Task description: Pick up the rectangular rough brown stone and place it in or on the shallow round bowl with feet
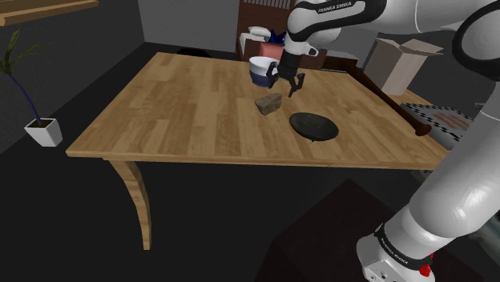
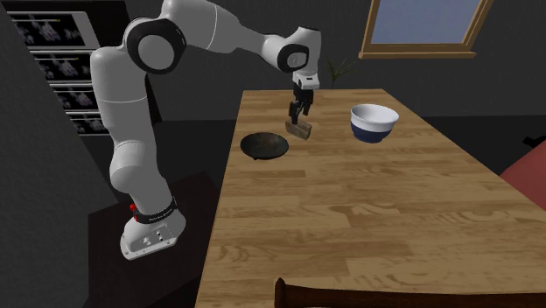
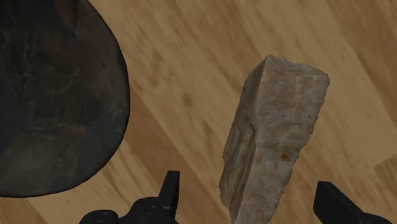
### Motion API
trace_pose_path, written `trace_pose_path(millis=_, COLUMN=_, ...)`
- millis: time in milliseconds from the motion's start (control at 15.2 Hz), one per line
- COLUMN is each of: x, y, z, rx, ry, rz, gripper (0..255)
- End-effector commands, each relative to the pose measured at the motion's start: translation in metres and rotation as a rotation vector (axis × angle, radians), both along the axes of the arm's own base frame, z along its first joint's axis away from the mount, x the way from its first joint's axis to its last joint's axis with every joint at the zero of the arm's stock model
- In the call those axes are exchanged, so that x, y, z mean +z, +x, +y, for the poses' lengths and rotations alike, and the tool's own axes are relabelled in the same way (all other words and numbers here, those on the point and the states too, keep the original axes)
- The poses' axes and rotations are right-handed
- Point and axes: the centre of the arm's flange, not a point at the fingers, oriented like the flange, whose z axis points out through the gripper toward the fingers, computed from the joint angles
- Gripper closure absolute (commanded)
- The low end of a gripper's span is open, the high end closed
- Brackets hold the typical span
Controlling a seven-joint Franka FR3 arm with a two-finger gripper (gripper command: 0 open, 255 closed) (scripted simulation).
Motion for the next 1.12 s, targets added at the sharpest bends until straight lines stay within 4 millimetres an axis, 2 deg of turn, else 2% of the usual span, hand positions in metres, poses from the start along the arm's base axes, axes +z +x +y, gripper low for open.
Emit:
trace_pose_path(millis=0, x=-0.008, y=0.004, z=-0.001, rx=-0.017, ry=0.0, rz=-0.001, gripper=0)
trace_pose_path(millis=330, x=-0.038, y=0.005, z=0.001, rx=-0.017, ry=0.0, rz=-0.001, gripper=0)
trace_pose_path(millis=858, x=-0.038, y=0.005, z=0.001, rx=-0.017, ry=0.0, rz=-0.001, gripper=0)
trace_pose_path(millis=924, x=-0.038, y=0.005, z=0.0, rx=-0.017, ry=0.0, rz=-0.001, gripper=255)
trace_pose_path(millis=1056, x=-0.037, y=0.006, z=0.0, rx=-0.017, ry=0.0, rz=-0.001, gripper=255)
